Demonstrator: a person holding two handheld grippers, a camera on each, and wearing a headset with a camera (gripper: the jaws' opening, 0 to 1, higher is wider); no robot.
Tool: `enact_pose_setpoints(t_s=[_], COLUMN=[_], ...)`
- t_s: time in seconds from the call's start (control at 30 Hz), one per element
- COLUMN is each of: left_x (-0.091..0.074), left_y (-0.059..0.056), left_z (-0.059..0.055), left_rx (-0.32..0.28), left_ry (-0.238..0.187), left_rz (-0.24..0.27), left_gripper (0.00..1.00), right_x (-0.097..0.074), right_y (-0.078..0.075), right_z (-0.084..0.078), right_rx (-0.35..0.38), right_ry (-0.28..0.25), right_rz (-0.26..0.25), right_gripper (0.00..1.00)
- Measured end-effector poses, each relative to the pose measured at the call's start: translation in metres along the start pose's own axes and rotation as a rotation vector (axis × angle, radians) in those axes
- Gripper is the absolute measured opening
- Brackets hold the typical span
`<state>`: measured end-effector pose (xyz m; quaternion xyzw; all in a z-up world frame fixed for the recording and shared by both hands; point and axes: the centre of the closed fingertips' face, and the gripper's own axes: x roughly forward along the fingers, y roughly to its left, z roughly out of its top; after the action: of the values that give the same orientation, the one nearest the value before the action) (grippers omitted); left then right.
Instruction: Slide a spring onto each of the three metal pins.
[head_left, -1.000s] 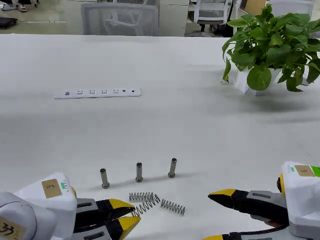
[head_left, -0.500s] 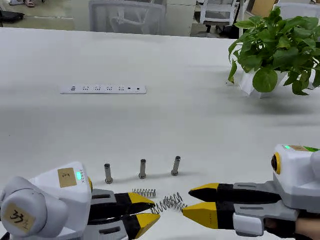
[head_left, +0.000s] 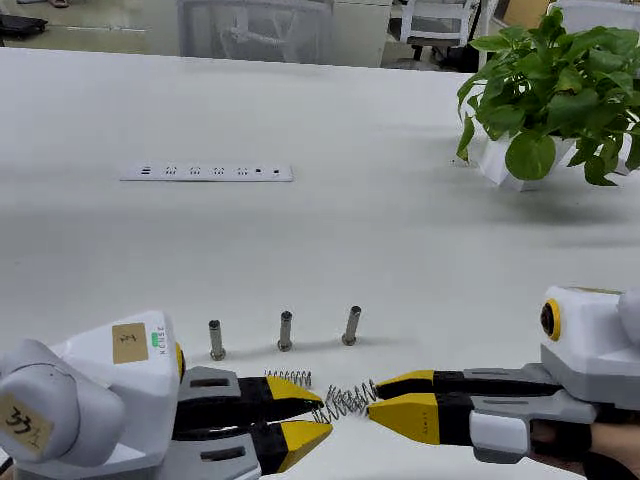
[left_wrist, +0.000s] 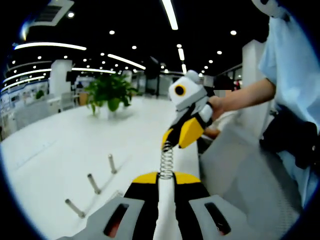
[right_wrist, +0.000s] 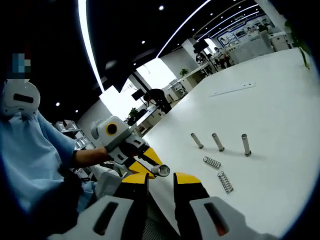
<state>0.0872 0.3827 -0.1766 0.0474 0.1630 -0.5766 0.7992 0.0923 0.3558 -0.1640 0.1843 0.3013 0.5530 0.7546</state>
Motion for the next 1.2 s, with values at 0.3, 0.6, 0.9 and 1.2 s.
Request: enact_pose_setpoints(t_s=[0.3, 0.6, 0.9, 1.2], left_x=[0.0, 0.001, 0.002, 0.005], left_y=[-0.001, -0.002, -0.004, -0.004], left_z=[0.002, 0.003, 0.0, -0.004], left_rx=[0.006, 0.013, 0.005, -0.007], left_ry=[-0.006, -0.006, 0.008, 0.035], left_rz=[-0.008, -0.012, -0.008, -0.006], left_gripper=[0.1, 0.1, 0.1, 0.09], right_x=[-0.002, -0.001, 0.001, 0.006], right_y=[-0.001, 0.0, 0.008, 0.014], right_z=[0.006, 0.004, 0.007, 0.009], right_rx=[0.032, 0.041, -0.015, -0.179], right_ry=[-0.039, -0.036, -0.028, 0.015], right_rz=[0.009, 0.019, 0.009, -0.039], right_gripper=[0.15, 0.13, 0.12, 0.12])
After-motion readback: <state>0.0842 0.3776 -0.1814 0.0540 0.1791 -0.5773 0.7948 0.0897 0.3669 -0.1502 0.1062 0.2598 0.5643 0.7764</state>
